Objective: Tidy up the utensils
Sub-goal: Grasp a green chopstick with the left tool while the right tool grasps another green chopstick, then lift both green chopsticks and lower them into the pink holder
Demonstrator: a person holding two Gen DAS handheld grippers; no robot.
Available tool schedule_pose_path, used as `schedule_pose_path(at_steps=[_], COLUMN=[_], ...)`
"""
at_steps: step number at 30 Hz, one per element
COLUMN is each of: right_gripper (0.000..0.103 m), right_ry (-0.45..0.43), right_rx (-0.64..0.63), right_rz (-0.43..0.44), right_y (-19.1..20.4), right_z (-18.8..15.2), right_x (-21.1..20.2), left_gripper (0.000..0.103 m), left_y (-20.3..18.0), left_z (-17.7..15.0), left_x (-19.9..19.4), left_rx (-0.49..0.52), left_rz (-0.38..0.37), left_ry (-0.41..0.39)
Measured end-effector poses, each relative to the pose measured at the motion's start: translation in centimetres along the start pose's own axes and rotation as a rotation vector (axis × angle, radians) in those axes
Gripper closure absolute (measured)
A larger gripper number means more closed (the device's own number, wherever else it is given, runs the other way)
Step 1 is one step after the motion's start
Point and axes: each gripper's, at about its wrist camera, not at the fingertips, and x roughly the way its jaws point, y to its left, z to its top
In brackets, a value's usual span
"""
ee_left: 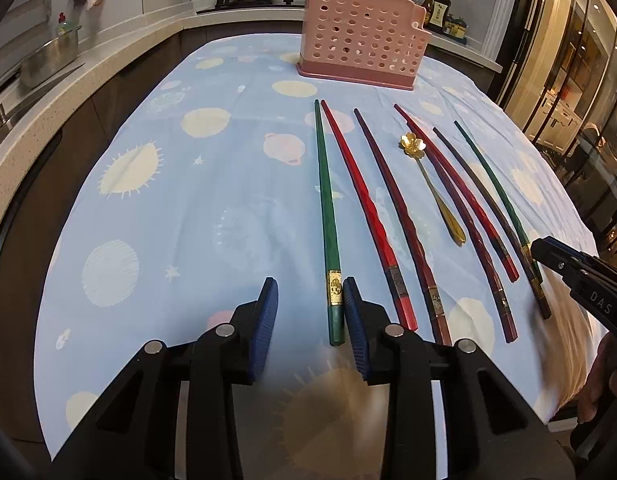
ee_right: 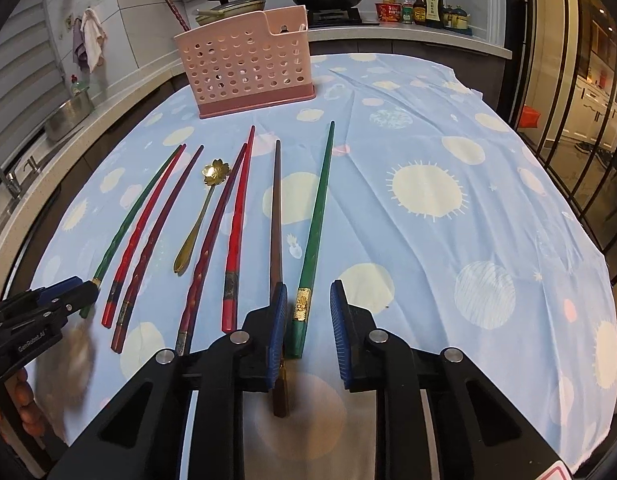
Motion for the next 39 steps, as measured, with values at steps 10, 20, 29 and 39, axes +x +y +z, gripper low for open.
schedule_pose_path(at_steps=[10,20,29,39], right_gripper=[0.092,0.096,0.096,0.096], right_ry=[0.017,0.01,-0.027,-0.109], right_rx=[0.01,-0.004,-0.01,-0.007], right_rz=[-0.003,-0.01,-0.005,0.029], right_y=[-0.6,-0.7,-0.9,-0.8], right_z=[-0.7,-1.1,-1.0,0.5], right_x=[0.6,0.1,-1.9,-5.2], left_gripper=[0.071,0.082,0.096,0.096], left_y=[0.0,0.2,0.5,0.6], left_z=[0.0,-0.1,-0.3,0.2], left_x=[0.0,-0.1,-0.4,-2.7], left_rx=[0.001,-0.003,-0.027,-0.032], left_rz=[-0.001,-0.003,-0.052,-0.082], left_ry=[-0.002,0.001,0.016,-0.023])
